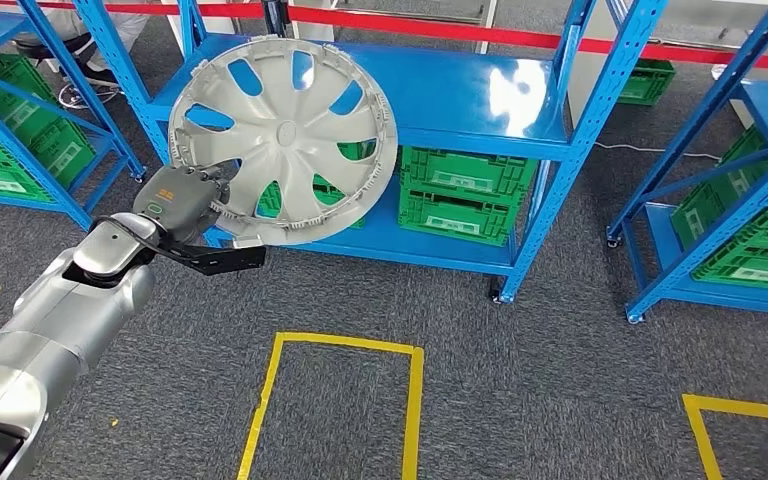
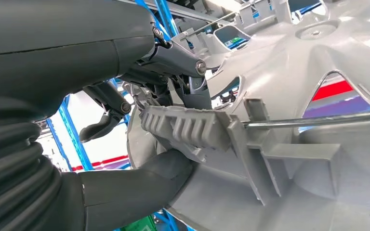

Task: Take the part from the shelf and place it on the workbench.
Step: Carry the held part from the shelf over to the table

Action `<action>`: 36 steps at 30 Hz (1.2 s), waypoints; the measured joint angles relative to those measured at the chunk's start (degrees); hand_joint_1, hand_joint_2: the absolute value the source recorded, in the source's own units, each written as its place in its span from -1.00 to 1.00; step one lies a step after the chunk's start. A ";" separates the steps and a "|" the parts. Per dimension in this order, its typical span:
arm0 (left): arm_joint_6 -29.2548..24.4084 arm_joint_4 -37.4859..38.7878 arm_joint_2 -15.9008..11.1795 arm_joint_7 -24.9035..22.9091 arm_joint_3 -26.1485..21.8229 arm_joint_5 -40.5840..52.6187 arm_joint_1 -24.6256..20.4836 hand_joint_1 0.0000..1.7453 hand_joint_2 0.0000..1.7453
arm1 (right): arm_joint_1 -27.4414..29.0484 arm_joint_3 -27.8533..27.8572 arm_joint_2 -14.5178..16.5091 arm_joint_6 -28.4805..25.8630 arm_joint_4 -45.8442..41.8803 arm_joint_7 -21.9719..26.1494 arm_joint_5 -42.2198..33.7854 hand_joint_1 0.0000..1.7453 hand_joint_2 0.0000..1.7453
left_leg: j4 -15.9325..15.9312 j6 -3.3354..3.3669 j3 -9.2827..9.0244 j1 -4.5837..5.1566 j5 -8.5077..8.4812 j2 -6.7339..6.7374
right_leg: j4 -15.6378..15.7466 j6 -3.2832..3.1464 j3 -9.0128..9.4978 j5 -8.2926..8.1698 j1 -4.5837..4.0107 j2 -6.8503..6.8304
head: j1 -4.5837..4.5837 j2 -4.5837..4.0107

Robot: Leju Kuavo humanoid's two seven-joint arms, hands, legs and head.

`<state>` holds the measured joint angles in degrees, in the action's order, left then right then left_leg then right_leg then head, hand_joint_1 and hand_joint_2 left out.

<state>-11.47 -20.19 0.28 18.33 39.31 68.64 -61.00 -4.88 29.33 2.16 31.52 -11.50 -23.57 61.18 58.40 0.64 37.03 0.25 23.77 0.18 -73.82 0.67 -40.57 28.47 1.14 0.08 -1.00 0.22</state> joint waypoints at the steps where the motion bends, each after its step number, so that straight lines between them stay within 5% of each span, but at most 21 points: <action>1: 0.02 -0.16 -0.11 0.02 0.05 -0.07 -0.10 1.00 1.00 | -0.06 0.03 0.00 0.01 0.00 0.00 0.00 -1.00 1.00 | 0.46 -0.27 0.98 0.01 -0.50 0.00 | 3.53 -0.07 3.10 -0.17 0.00 -0.03 | 0.01 0.00; 2: 0.07 -0.35 -0.28 0.01 0.11 -0.11 -0.25 1.00 1.00 | -0.12 0.07 0.00 0.01 -0.01 0.06 0.00 -1.00 1.00 | 0.95 -0.58 1.77 0.04 -0.90 0.02 | 7.61 -0.28 6.13 0.62 -0.09 -0.01 | -0.01 0.00; 4: 0.25 -0.74 -0.59 0.00 0.24 -0.20 -0.74 1.00 1.00 | -0.20 0.23 0.00 0.01 -0.02 0.37 -0.01 -1.00 1.00 | 1.48 -1.28 2.59 0.11 -1.74 0.08 | 12.71 -0.82 9.37 2.88 -0.34 0.09 | -0.02 0.00; 7: 0.50 -0.92 -1.02 0.03 0.40 -0.46 -1.73 1.00 1.00 | -0.09 0.47 0.08 -0.01 -0.01 0.74 -0.03 -1.00 1.00 | 1.59 -2.35 3.34 -0.09 -2.28 0.04 | 13.26 -2.03 8.52 1.91 -0.42 -0.02 | -0.03 0.00; 9: 0.69 -1.04 -1.45 0.27 0.64 -0.83 -2.63 1.00 1.00 | -0.10 0.58 0.19 -0.01 0.00 0.98 -0.07 -1.00 1.00 | 4.54 -2.98 4.55 -0.31 1.58 -0.04 | 13.41 -2.79 7.26 0.50 -0.32 -0.25 | -0.09 0.00; 11: 0.94 -1.20 -1.83 0.55 1.11 -1.32 -3.57 1.00 1.00 | -0.23 0.79 0.22 -0.01 0.00 1.39 0.01 -1.00 1.00 | 11.10 -3.40 5.80 -0.46 7.16 -0.06 | 13.38 -3.13 5.68 -0.91 -0.35 -0.29 | -0.12 0.00; 13: 1.19 -1.33 -2.20 0.62 1.49 -1.75 -3.97 1.00 1.00 | -0.33 0.90 0.22 -0.01 0.00 1.81 0.32 -1.00 1.00 | 16.33 -3.49 5.66 -0.48 8.63 -0.08 | 13.33 -3.16 3.91 -2.36 -0.39 -0.24 | -0.11 0.00; 15: 1.50 -1.51 -2.40 0.67 1.69 -1.92 -4.05 1.00 1.00 | -0.40 0.90 0.22 -0.01 0.00 1.92 0.53 -1.00 1.00 | 15.08 -3.10 2.47 -0.43 6.24 -0.13 | 13.30 -3.00 2.12 -3.85 -0.46 -0.17 | -0.11 0.00; 18: 1.94 -2.20 -2.36 0.67 2.06 -1.94 -4.33 1.00 1.00 | -0.68 0.91 0.26 -0.02 0.00 2.07 0.51 -1.00 1.00 | 4.08 -1.98 -6.25 0.01 6.53 -0.34 | 13.47 -2.38 0.40 -5.94 -0.56 -0.18 | -0.08 0.00; 19: 1.98 -2.39 -2.32 0.61 2.20 -1.97 -4.46 1.00 1.00 | -0.79 0.92 0.28 -0.04 0.00 2.24 0.45 -1.00 1.00 | 1.46 -1.75 -7.73 0.26 7.28 -0.38 | 13.76 -2.03 0.22 -6.65 -0.50 -0.21 | -0.08 0.00; 21: 1.98 -2.51 -2.23 0.47 2.44 -2.12 -4.63 1.00 1.00 | -0.83 1.05 0.31 -0.08 0.00 2.67 0.20 -1.00 1.00 | -0.40 -1.31 -7.73 0.47 6.65 -0.28 | 14.67 -1.25 0.04 -8.10 -0.34 -0.22 | -0.03 0.00; 23: 1.97 -2.51 -2.03 0.45 2.62 -2.28 -4.72 1.00 1.00 | -0.71 1.28 0.34 -0.13 0.00 2.91 -0.06 -1.00 1.00 | -1.14 -0.49 -6.96 0.22 5.00 0.00 | 14.03 -0.70 -0.60 -6.63 -0.28 -0.08 | 0.02 0.00; 24: 1.97 -2.51 -1.88 0.45 2.69 -2.34 -4.75 1.00 1.00 | -0.60 1.37 0.37 -0.15 0.00 3.01 -0.14 -1.00 1.00 | -1.34 -0.09 -6.36 0.03 4.12 0.11 | 12.24 -0.52 -1.25 -4.20 -0.27 -0.01 | 0.07 0.00; 26: 1.98 -2.50 -1.62 0.43 2.79 -2.41 -4.81 1.00 1.00 | -0.46 1.49 0.39 -0.16 0.00 3.42 -0.36 -1.00 1.00 | -1.20 0.32 -4.45 0.04 2.55 0.15 | 5.60 -0.22 -2.83 1.88 -0.21 0.03 | 0.19 0.00; 28: 2.20 -2.43 -1.32 0.36 2.88 -2.48 -4.79 1.00 1.00 | -0.43 1.69 0.39 -0.17 0.00 3.84 -0.50 -1.00 1.00 | -0.87 0.27 -2.11 0.03 1.00 0.16 | -0.62 0.11 -3.35 3.87 -0.16 0.03 | 0.22 0.00; 30: 2.48 -2.34 -0.97 0.26 3.03 -2.57 -4.77 1.00 1.00 | -0.43 1.84 0.37 -0.18 0.00 4.05 -0.31 -1.00 1.00 | -0.34 -0.03 0.28 -0.12 -0.37 0.17 | -0.82 0.33 -0.96 1.22 -0.10 0.01 | 0.25 0.00; 31: 2.55 -2.31 -0.84 0.21 3.15 -2.61 -4.77 1.00 1.00 | -0.44 1.86 0.36 -0.18 0.00 4.19 -0.15 -1.00 1.00 | 0.05 -0.30 1.36 -0.23 -0.91 0.08 | 1.84 0.41 1.65 0.21 -0.02 0.04 | 0.33 0.00; 34: 2.47 -2.37 -0.73 -0.21 3.52 -2.61 -4.68 1.00 1.00 | -0.44 1.86 0.38 -0.26 -0.01 4.58 0.54 -1.00 1.00 | 1.20 -1.45 3.53 -0.15 -2.05 -0.26 | 11.96 -0.16 9.26 2.94 -0.13 0.68 | 0.89 0.00; 36: 2.28 -2.33 -0.61 -0.59 3.71 -2.61 -4.55 1.00 1.00 | -0.20 1.86 0.40 -0.43 -0.01 4.55 0.99 -1.00 1.00 | 1.26 -2.12 3.78 -0.11 -2.86 -0.45 | 13.52 -1.09 9.76 3.64 -0.28 0.60 | 0.96 0.00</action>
<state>-9.20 -22.51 -0.33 17.74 43.03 66.03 -65.55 -5.09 31.19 2.56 31.10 -11.50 -19.02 62.17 59.66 -1.47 40.81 0.14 20.91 -0.27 -60.30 -0.41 -30.81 32.11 0.86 0.67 -0.04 0.22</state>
